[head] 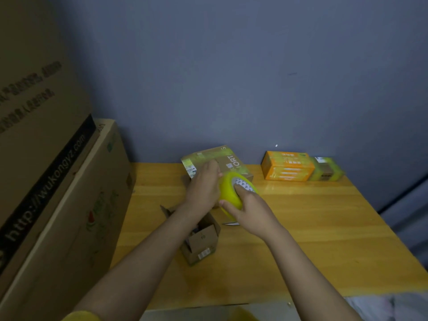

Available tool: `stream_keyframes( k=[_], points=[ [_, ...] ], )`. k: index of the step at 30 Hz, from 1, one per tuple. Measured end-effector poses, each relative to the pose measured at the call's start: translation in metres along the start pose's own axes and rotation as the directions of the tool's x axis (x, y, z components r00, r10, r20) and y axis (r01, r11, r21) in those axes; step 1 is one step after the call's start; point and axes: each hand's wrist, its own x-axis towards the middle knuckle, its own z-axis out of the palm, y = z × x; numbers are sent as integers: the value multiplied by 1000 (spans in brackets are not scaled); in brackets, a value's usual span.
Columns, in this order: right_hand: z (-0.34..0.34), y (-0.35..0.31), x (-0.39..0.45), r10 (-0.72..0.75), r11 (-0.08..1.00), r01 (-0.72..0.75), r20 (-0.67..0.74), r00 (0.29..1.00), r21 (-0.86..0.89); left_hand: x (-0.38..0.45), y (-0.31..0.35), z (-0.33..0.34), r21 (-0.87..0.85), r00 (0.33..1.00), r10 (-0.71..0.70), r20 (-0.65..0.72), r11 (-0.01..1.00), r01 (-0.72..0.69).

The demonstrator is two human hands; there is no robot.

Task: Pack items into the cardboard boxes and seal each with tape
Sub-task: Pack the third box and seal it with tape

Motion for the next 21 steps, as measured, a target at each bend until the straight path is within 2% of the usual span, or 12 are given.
stream_keyframes(
  k=[1, 3, 4, 6, 7, 8, 11, 13, 15, 17, 21],
  points=[
    [-1, 2, 0, -1, 999, 0, -18, 1000, -44, 0, 2, 3, -30, 1000, 12, -10, 999, -13],
    [-3, 5, -2, -26, 997, 22, -62, 998, -73, 4, 0, 8, -179, 997, -71, 18, 981, 73],
    [-4, 7, -4, -32, 997, 27, -68, 997, -79, 8, -1, 8, -309, 986, -137, 91, 938, 159],
    [-6, 11, -9, -21, 993, 16, -44, 999, -120, 11, -3, 5, -540, 927, -180, 329, 769, 341],
    [-7, 14, -12, -27, 990, 20, -50, 998, -140, 12, -6, 5, -553, 902, -157, 402, 743, 376],
    [-7, 15, -17, -46, 988, 34, -72, 996, -153, 12, -8, 4, -516, 888, -136, 440, 771, 374],
    [-4, 15, -29, -100, 976, 73, -125, 987, -207, 10, -10, 9, -404, 916, -114, 384, 872, 278],
    [-2, 16, -32, -17, 983, -7, -126, 992, -183, 5, -8, 18, -324, 950, -100, 297, 925, 198],
    [3, 23, -33, 120, 991, -126, -121, 985, -47, -3, -2, 24, -181, 976, -92, 198, 975, 129],
    [4, 32, -34, 243, 968, -231, -144, 959, 95, -9, -2, 29, -212, 989, -90, 116, 971, 113],
    [8, 40, -43, 387, 899, -349, -110, 915, 263, -13, -14, 39, -379, 979, -112, 172, 910, 171]
  ],
)
